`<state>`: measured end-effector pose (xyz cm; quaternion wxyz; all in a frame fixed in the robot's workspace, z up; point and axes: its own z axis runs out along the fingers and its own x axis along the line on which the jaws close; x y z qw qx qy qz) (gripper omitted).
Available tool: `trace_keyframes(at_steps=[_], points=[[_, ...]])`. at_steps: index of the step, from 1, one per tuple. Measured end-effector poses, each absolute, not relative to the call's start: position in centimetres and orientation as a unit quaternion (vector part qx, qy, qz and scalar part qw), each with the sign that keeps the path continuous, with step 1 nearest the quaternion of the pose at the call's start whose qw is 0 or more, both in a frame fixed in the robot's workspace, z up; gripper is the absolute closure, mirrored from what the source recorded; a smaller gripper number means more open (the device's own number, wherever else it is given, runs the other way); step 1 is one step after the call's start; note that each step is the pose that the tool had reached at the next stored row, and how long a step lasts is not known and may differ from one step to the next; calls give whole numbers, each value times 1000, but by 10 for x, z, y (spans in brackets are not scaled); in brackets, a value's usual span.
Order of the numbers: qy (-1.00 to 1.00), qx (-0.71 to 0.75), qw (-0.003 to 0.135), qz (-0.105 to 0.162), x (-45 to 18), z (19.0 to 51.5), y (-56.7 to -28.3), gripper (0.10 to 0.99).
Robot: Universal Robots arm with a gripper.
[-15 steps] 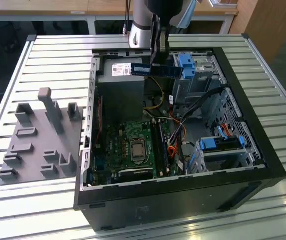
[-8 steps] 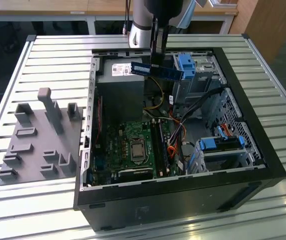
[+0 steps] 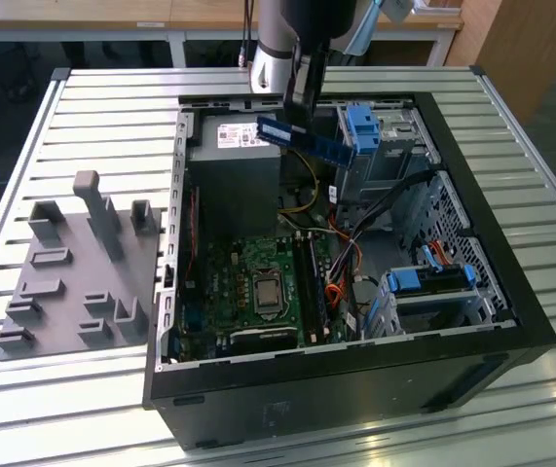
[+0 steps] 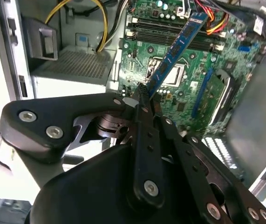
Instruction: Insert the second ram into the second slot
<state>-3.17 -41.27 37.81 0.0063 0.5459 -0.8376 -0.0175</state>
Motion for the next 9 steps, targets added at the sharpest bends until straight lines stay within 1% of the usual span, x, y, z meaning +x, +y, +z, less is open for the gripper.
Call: trace_keyframes(at_steps=[9], points=[[-879,477,5,-18,-32,377,-413,949]])
